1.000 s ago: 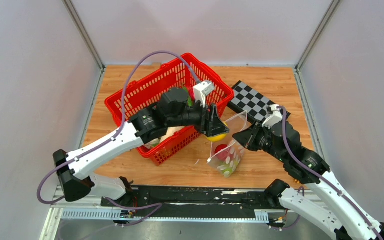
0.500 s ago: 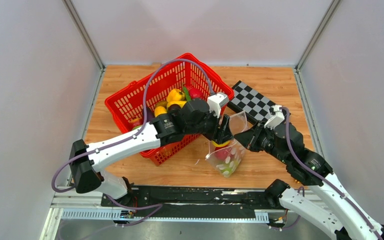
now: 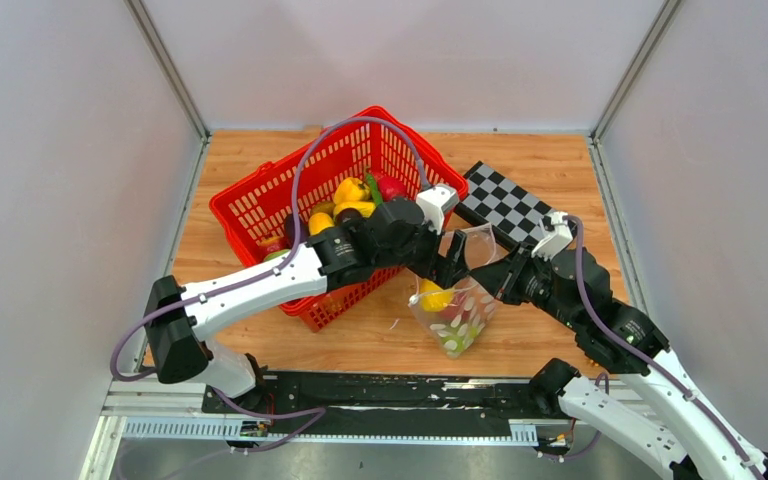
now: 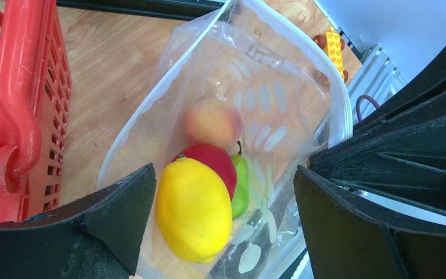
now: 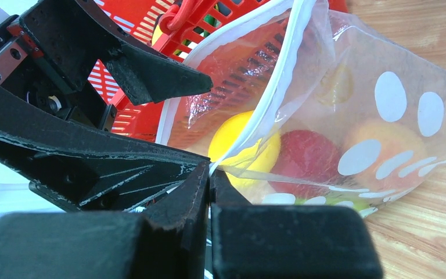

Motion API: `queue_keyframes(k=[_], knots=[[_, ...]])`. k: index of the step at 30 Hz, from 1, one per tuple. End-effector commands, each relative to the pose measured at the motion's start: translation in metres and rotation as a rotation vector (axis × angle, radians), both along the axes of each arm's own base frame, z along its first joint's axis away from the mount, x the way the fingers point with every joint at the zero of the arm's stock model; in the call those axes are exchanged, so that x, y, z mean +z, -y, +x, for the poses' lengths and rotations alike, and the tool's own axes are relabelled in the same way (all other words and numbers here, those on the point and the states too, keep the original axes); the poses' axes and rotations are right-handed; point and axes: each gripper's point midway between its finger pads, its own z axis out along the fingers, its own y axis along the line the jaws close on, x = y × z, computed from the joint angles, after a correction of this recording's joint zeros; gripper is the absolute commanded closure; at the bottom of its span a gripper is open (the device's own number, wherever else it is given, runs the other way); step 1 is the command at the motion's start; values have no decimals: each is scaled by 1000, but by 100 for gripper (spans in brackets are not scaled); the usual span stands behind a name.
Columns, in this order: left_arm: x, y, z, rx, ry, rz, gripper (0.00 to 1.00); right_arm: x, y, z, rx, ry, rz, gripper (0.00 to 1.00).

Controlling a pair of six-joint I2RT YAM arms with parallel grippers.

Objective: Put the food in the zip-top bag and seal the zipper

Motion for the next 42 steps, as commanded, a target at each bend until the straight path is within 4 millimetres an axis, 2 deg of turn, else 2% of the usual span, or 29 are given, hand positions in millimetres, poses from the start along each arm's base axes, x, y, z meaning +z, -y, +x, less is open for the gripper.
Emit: queue_keyframes(k=[1,6,9,12,19,24,30,32,35,42], knots=[[42,12,-5,-53,58,-102,5,21,2,3,-15,63,31,97],[63,6,-15,-105,83,-123,6,16,2,5,-18,52,19,97],[73,-8,-13,-77,120,-107,7,14,3,5,-24,51,14,98],[80,-32,-9,-19,171,-65,5,15,3,6,-25,54,12,98],[70,-107,15,222,258,152,0,14,1,6,-16,52,8,97],[56,-159,26,347,192,243,0,14,0,6,-14,50,10,98],[30,-224,35,484,53,379,0,13,0,6,-14,47,9,97],[15,-242,35,519,-3,454,0,12,0,7,-14,46,6,97],[-12,-251,34,507,-101,517,0,11,-2,8,-9,45,8,97],[-62,-237,27,412,-256,552,0,10,-2,8,-7,45,-5,97]])
